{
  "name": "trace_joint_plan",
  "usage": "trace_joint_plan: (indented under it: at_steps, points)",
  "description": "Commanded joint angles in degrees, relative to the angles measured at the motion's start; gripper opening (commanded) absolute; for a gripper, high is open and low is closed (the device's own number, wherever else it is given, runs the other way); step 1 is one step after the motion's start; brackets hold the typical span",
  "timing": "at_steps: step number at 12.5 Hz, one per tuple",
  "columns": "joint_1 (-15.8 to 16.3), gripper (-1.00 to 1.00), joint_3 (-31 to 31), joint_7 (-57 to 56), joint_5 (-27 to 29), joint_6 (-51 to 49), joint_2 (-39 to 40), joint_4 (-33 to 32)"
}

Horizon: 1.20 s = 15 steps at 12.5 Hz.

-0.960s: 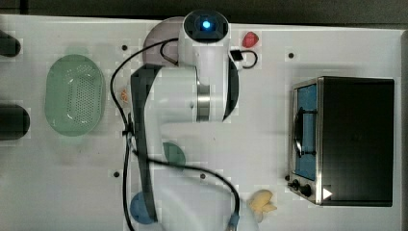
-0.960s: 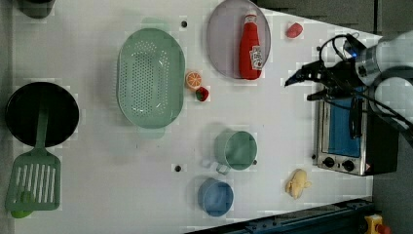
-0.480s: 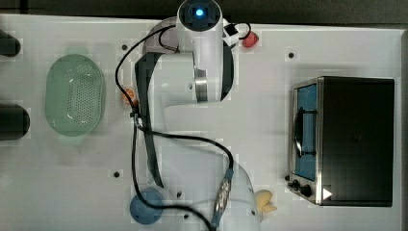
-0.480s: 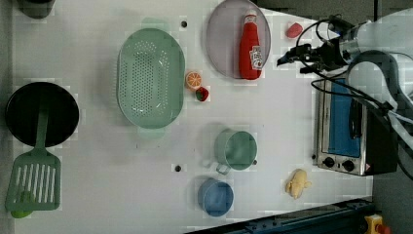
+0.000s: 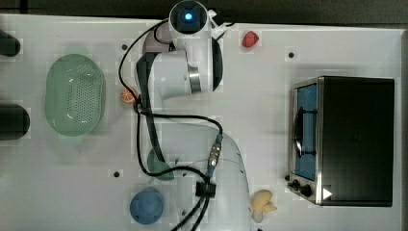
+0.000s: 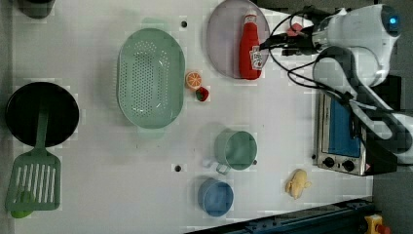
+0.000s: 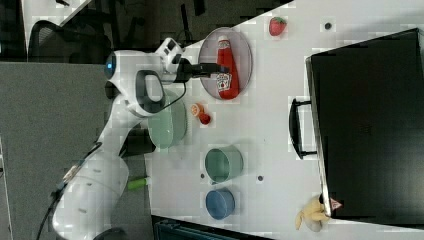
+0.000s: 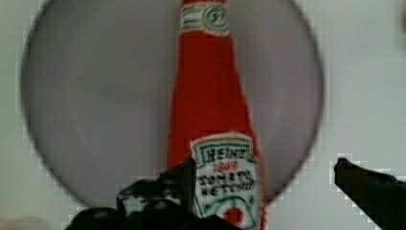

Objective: Pick ketchup from plate and place it on table.

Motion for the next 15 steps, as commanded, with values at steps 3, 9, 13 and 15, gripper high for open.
trace_joint_plan:
  at_steps: [3, 9, 13, 15]
  points:
    - [0.95, 1.00, 0.60, -2.28, -0.79, 4.46, 5.82, 3.43]
    - [1.08, 1.00, 0.51, -2.20, -1.21, 6.36, 9.39, 5.31]
    - [1.08, 0.19, 0.50, -2.14, -1.22, 6.84, 9.46, 5.62]
    - [1.11, 0.18, 0.70, -2.12, -1.21, 6.80, 9.43, 6.06]
